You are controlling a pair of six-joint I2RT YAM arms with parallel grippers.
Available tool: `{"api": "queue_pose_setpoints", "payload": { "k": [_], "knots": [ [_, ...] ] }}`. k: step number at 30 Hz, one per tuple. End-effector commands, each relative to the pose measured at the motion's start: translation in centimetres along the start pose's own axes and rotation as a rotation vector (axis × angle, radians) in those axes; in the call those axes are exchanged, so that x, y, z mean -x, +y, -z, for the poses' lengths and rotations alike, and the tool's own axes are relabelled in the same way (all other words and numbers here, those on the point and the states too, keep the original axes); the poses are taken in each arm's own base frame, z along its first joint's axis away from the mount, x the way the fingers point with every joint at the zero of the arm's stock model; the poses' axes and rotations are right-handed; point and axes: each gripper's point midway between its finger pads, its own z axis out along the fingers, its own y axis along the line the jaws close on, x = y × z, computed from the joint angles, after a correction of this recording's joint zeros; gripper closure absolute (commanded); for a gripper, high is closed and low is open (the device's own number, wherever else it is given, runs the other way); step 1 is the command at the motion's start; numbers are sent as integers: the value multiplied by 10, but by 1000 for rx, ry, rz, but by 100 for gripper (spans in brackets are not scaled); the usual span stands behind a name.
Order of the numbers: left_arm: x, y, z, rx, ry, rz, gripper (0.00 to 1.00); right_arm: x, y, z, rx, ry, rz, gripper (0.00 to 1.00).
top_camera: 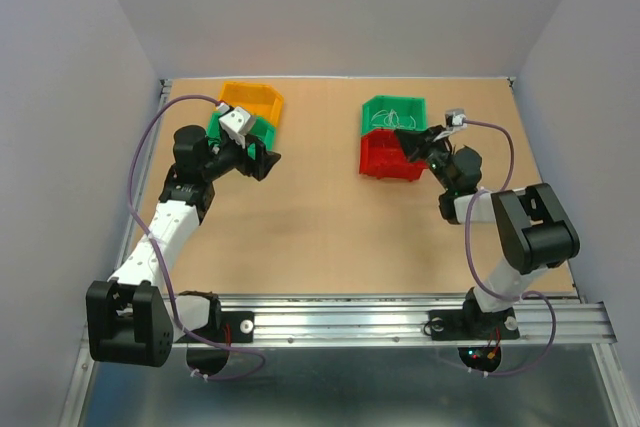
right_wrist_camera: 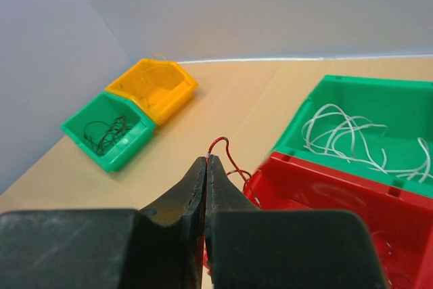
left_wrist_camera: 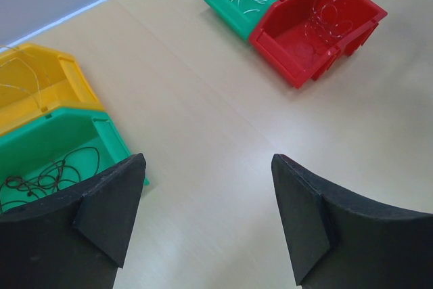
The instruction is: Untangle the cables
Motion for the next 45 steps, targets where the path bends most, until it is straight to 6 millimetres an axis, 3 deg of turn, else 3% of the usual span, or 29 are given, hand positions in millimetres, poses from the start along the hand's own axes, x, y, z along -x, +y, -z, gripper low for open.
{"api": "queue_pose_setpoints", "payload": {
  "k": [1,9,10,16,18,21,23,25,26,30,34,38,44,45],
  "knots": [
    [10,-2,4,-10,-40,-38,14,-22,-20,8,-65,72,-6,100],
    [10,-1,3,-10,-38,-39,14,-58,-52,10,-234,298,-13,100],
    [10,-1,3,-10,-37,-40,14,-72,-59,17,-270,369,-19,99],
    [9,0,2,-10,-34,-37,14,-75,-77,10,-368,459,-16,99],
    [10,-1,2,-12,-35,-36,14,-74,-83,-1,-383,493,-6,99],
    [9,-1,2,-12,-33,-37,14,-97,-94,4,-440,596,-9,99],
    [9,-1,2,-16,-33,-45,14,-92,-101,-5,-482,612,6,99],
    [8,-2,1,-23,-30,-49,14,-109,-109,-6,-522,686,23,97],
    [7,-2,1,-23,-28,-47,14,-103,-114,-13,-564,715,47,97],
    [7,-1,1,-22,-23,-54,15,-126,-122,-5,-672,833,113,96],
    [6,-2,1,-27,-22,-53,15,-133,-127,2,-715,861,131,90],
    [6,-2,1,-32,-20,-61,15,-131,-126,-6,-706,845,117,81],
    [7,-3,2,-32,-20,-70,15,-95,-100,-28,-647,749,114,68],
    [7,-3,3,-32,-19,-72,15,-84,-94,-32,-636,720,119,62]
  ]
}}
